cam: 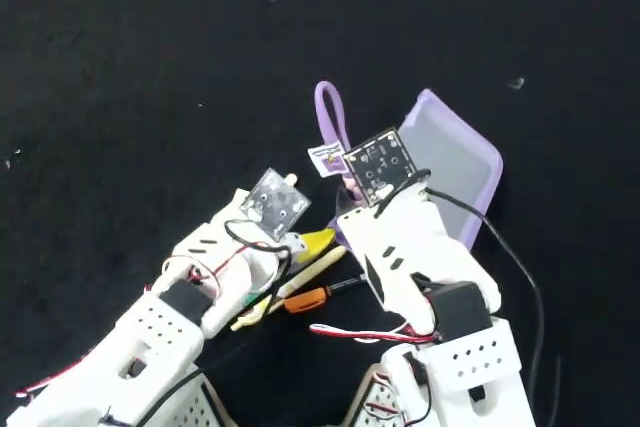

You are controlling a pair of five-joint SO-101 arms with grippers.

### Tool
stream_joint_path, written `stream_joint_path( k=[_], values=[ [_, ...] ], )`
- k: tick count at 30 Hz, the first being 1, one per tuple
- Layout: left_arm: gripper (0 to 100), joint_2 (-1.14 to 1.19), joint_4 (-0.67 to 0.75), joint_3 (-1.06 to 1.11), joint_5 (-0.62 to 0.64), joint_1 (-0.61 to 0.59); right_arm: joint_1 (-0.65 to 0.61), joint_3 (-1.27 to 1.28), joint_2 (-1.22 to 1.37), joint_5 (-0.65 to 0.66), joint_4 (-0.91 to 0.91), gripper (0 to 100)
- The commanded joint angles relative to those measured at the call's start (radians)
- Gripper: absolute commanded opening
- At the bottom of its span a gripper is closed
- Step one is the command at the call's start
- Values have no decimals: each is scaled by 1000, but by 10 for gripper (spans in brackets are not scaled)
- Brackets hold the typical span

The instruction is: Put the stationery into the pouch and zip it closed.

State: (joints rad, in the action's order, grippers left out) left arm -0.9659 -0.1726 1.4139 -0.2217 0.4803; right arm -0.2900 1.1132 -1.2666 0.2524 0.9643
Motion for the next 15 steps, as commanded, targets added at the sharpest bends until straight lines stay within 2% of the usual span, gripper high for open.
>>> stream_joint_path(
  k=[1,4,6,10,15],
  values=[
    [295,40,21,-116,0,10,23,-42,7,0,-28,11],
    [295,75,25,-133,26,54,23,-42,7,0,-26,11],
    [295,101,75,-124,20,79,23,-41,7,0,-26,11],
    [295,184,207,-102,18,62,23,-41,7,0,-23,11],
    [294,298,262,-119,17,64,23,-42,7,0,-23,11]
  ],
)
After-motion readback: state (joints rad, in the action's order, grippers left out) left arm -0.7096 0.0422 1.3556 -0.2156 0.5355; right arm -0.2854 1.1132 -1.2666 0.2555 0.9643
